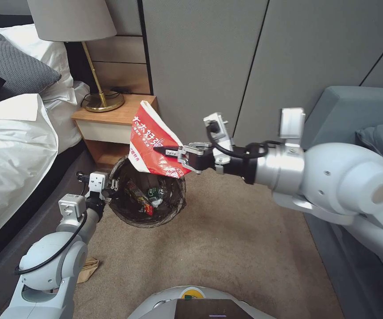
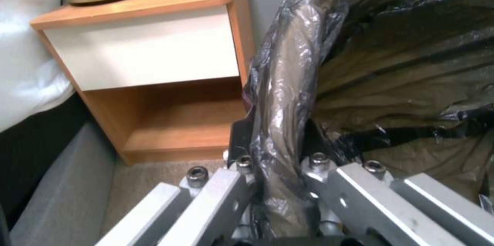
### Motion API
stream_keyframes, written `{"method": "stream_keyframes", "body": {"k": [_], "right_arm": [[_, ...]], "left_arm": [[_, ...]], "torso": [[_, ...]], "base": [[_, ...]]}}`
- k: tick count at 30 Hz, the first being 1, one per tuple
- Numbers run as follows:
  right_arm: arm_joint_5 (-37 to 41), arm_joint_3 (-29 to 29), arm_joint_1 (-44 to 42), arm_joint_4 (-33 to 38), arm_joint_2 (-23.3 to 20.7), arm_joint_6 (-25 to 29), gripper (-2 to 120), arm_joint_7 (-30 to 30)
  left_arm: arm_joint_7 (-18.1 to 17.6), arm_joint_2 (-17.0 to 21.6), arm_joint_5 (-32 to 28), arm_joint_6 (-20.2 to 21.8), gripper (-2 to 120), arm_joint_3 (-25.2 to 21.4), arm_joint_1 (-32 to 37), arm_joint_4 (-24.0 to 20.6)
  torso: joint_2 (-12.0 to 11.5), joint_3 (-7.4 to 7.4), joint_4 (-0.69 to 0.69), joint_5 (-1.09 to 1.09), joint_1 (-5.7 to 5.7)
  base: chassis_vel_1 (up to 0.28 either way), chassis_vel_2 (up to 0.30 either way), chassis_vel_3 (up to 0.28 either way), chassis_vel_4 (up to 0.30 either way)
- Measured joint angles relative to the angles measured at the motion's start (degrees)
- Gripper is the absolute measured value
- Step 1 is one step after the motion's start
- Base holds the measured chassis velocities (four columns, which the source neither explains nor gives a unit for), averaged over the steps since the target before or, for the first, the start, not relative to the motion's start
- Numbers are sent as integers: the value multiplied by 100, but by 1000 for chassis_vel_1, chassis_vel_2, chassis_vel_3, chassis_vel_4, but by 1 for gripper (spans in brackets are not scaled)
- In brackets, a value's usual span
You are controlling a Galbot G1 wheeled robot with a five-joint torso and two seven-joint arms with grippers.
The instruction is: Pick up the trash bin, then pick up the garbage from the floor and place it into the trash bin.
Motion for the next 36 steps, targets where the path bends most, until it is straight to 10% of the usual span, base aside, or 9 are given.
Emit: {"method": "stream_keyframes", "body": {"k": [12,36], "right_arm": [[-621,-1488,595,-892,457,-418,0,603],[-1128,-2144,419,-1566,874,-358,1,755]], "left_arm": [[8,-5,-9,-9,0,-48,-18,-31],[4,-60,-14,-9,0,-20,-24,-35]], "torso": [[0,1,0,0,0],[0,0,0,-1,0]], "base": [[0,0,0,0],[0,0,0,0]]}}
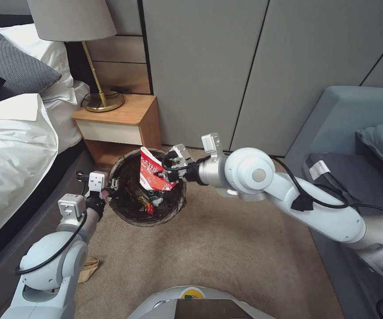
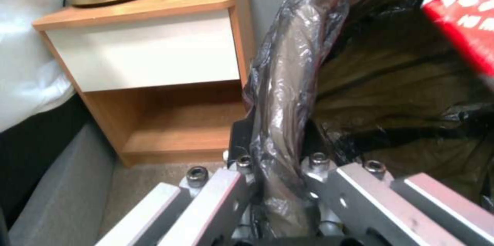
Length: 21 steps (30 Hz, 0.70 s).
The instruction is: Pick up the trash bin, then pick up the garbage from the floor and place it into the trash bin.
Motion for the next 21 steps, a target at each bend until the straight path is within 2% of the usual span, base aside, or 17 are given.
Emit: {"method": "stream_keyframes", "body": {"k": [3,6,8,10,12,14,16,17,20,21], "right_arm": [[-15,-74,34,-77,61,52,7,-21],[-43,-141,65,-232,131,97,23,-59],[-50,-154,69,-269,146,109,25,-76],[-64,-193,90,-356,194,138,36,-122],[-68,-211,100,-379,215,155,39,-125],[-90,-274,144,-463,284,187,52,-142],[-101,-287,158,-485,301,194,54,-147],[-105,-303,179,-509,325,212,62,-154],[-112,-305,193,-517,330,222,68,-157],[-113,-297,195,-510,325,224,75,-158]], "left_arm": [[0,9,-1,2,0,2,-2,-8],[0,15,-2,3,0,6,14,-15],[0,15,-3,3,0,6,20,-16],[0,14,-5,3,0,1,29,-22],[0,13,-6,3,0,-1,32,-25],[-20,5,-21,2,0,0,37,-31],[-31,1,-34,2,0,0,38,-37],[-44,-3,-56,2,0,0,44,-50],[-44,-4,-60,3,0,-1,52,-55],[-43,-2,-60,3,0,-5,55,-56]], "torso": [[0,0,0,0,0],[0,0,0,0,0],[0,0,0,0,0],[0,0,0,0,0],[0,0,0,0,0],[0,0,0,0,0],[0,0,0,0,0],[0,0,0,0,0],[0,-1,0,0,0],[0,-1,0,0,0]], "base": [[0,0,0,0],[0,0,0,0],[0,0,0,0],[0,0,0,0],[0,0,0,0],[0,0,0,0],[0,0,0,0],[0,0,0,0],[0,0,0,0],[0,0,0,0]]}}
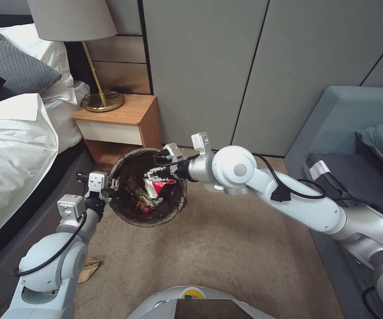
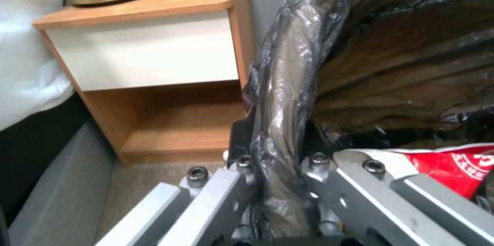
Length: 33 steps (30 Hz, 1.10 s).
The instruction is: Pick up the trash bin, then pick up the garbage from the floor and place it into the trash bin.
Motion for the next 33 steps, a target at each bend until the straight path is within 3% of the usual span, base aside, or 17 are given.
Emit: {"method": "stream_keyframes", "body": {"k": [6,14,18,21,26,28,29,30,33], "right_arm": [[8,159,0,219,-106,64,97,2],[-343,820,-122,582,-319,283,100,113],[-1063,1410,-484,762,-582,542,100,87],[-2101,2006,-1165,941,-975,894,100,34],[-2918,2794,-1950,1024,-1154,1035,100,176],[-3839,3626,-2723,1078,-1180,1155,100,-204],[-3839,3626,-2723,1078,-1180,1155,100,-204],[-4501,4131,-3348,1117,-1141,1346,100,-534],[-5126,4675,-4123,1154,-1006,1599,100,-907]], "left_arm": [[6,-8,0,0,0,-4,-17,4],[-1,-58,-41,1,0,22,-44,25],[-32,-64,-77,-15,0,23,-56,45],[-69,-78,-91,-19,0,3,-92,57],[-146,-99,-91,-12,0,-14,-89,57],[-181,-107,-92,-22,0,-19,-85,57],[-181,-107,-92,-22,0,-19,-85,57],[-206,-112,-97,-41,0,-27,-88,67],[-216,-111,-103,-65,0,-29,-82,77]], "torso": [[0,0,0,1,0],[0,0,0,1,0],[0,0,1,1,0],[0,0,-1,2,0],[0,0,-1,3,0],[0,0,1,2,0],[0,0,1,2,0],[0,0,-1,1,0],[0,0,-3,4,0]], "base": [[0,0,0,0],[0,0,0,0],[0,0,0,0],[0,0,0,0],[0,0,0,0],[0,0,0,0],[0,0,0,0],[0,0,0,0],[0,0,0,0]]}}
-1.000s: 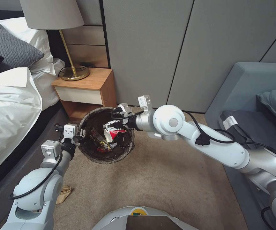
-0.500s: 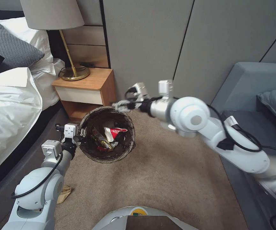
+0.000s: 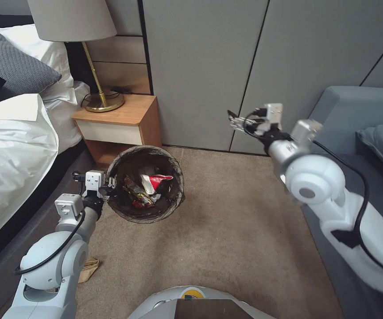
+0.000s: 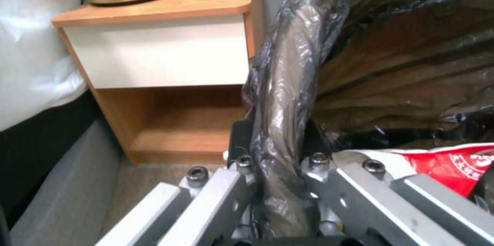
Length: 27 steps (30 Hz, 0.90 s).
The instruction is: Pick up the trash bin, then pick up the garbage from the floor and place it into the trash bin.
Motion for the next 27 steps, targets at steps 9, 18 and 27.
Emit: {"method": "stream_keyframes", "body": {"k": [9,18,27], "right_arm": [[-1917,1156,-2299,184,850,1070,100,-676],[-3067,1275,-3210,127,1627,1548,100,-989],[-4160,1086,-3653,-62,2511,2363,100,-1162]], "left_arm": [[-36,-41,3,-152,0,27,56,45],[-85,-129,18,-235,0,64,127,53],[-124,-109,-16,-322,0,69,207,37]], "torso": [[0,0,0,-3,0],[0,0,1,-4,0],[0,0,2,-5,0]], "base": [[0,0,0,0],[0,0,0,0],[0,0,0,0]]}}
